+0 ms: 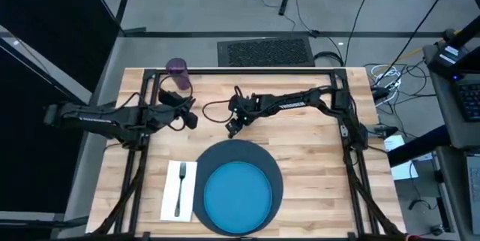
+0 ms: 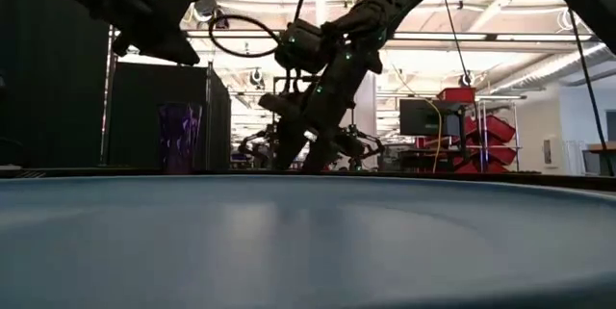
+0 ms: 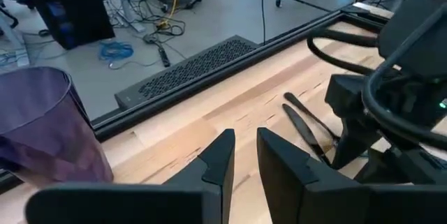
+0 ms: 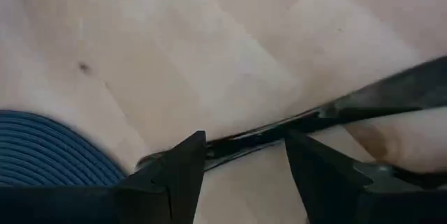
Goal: Set table place
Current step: Move the silver knife to the middle right of the table
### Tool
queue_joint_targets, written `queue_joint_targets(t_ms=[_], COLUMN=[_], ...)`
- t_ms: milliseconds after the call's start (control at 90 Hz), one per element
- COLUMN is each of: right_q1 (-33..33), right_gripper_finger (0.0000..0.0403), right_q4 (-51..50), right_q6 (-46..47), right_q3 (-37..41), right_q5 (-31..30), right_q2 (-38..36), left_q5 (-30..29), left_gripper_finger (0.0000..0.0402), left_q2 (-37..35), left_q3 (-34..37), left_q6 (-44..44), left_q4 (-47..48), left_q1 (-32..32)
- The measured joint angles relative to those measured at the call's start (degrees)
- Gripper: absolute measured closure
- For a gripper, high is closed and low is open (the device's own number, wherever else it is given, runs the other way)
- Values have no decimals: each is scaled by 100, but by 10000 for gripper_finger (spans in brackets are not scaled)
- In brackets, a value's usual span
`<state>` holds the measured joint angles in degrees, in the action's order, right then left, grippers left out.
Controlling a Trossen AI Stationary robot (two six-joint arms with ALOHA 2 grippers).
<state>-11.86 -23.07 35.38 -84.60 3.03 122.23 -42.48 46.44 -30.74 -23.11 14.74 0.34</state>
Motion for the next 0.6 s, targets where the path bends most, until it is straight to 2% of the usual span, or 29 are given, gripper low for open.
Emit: queue_joint_targets(t_ms=[244,600], right_q1=[-7,-190], right_gripper_finger=[216,216], right_q4=[-258,8], right_q6=[-24,-49], right_q3=[0,7], right_q5=[-83,-343], right_q2=[-9,0], left_q5=[4,22], left_gripper_finger=[355,355], left_q2=[2,4], left_q3=[0,0], left_q6=[2,-9], left_q4=[97,87], left_q1=[0,0])
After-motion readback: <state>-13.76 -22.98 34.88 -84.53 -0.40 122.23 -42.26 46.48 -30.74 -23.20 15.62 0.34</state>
